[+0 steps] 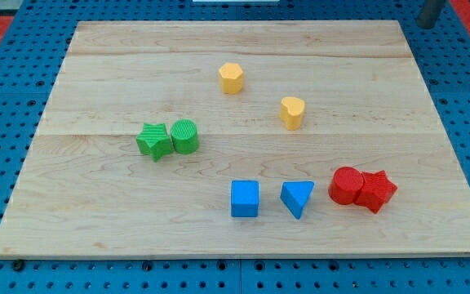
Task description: Move your arm towards the blue triangle
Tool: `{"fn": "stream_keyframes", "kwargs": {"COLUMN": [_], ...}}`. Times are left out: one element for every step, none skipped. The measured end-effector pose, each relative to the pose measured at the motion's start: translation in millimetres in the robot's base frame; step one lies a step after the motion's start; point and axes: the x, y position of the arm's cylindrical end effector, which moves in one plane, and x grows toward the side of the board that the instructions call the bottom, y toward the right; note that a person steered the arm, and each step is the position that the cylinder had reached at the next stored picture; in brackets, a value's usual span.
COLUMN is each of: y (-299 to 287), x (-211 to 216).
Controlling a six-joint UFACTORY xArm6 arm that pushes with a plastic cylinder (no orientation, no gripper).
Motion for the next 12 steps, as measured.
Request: {"fn": "stream_keyframes", "kwargs": {"y": [5, 9, 7, 10, 10, 10, 5, -3, -32, -87, -135, -181], "x": [0, 2, 0, 1, 1, 5, 42, 129, 214, 234, 224, 258]}}
